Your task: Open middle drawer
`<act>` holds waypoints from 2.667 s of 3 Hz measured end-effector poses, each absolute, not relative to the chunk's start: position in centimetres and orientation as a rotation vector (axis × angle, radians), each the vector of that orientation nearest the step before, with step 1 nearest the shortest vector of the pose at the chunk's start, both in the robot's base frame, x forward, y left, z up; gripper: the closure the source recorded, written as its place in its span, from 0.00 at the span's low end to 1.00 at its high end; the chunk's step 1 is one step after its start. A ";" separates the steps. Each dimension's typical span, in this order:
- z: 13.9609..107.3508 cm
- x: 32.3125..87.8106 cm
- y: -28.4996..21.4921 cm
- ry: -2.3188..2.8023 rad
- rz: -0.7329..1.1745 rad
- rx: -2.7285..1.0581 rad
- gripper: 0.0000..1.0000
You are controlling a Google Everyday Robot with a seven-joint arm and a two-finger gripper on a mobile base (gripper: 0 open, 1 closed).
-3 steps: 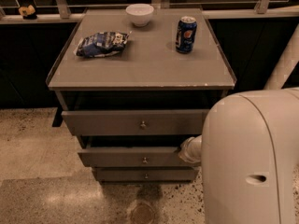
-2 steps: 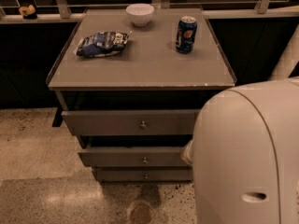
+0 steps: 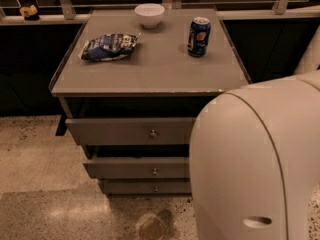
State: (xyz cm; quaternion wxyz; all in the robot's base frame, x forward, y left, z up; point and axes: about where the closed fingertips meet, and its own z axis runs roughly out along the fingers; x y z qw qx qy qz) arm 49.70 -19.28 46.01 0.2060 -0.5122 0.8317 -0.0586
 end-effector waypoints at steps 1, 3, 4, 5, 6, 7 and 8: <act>46.0 49.7 -19.3 2.317 -0.163 -1.427 0.58; 46.0 49.7 -19.3 2.317 -0.163 -1.427 0.12; 46.0 49.7 -19.3 2.317 -0.163 -1.427 0.00; 46.0 49.7 -19.3 2.317 -0.163 -1.427 0.00; 46.0 49.7 -19.3 2.317 -0.163 -1.427 0.19; 46.0 49.7 -19.3 2.317 -0.163 -1.427 0.42; 46.0 49.7 -19.3 2.317 -0.163 -1.427 0.39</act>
Offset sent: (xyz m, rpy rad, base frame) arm 0.0000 0.0000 0.0000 0.0000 0.0000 0.0000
